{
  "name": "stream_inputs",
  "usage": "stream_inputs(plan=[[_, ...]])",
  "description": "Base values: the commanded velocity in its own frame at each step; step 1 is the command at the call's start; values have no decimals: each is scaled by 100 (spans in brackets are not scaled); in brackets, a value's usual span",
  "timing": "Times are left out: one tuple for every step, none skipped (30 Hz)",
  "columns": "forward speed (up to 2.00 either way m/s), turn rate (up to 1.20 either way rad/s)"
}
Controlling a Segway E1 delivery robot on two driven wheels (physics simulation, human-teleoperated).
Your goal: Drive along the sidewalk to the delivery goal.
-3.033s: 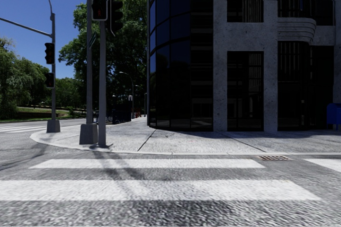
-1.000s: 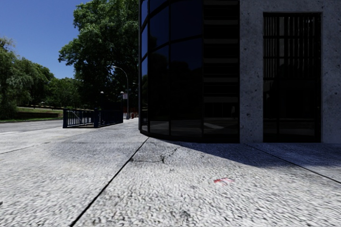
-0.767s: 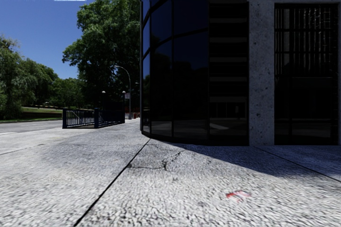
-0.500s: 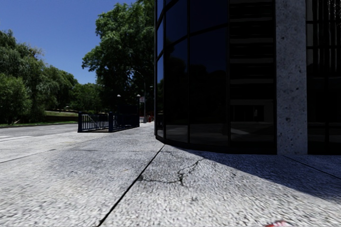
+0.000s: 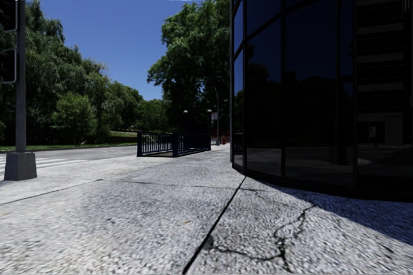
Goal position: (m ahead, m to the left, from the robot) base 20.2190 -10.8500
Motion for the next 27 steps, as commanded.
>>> stream_inputs(plan=[[153,92],[153,58],[153,48],[153,48],[153,38],[153,31],[153,27],[153,24],[153,22],[153,22],[153,21],[153,21],[153,21],[153,20],[153,13],[153,8],[153,6],[153,5],[153,2],[153,0],[153,0],[153,0],[153,0],[153,0],[153,0],[153,0],[153,0]])
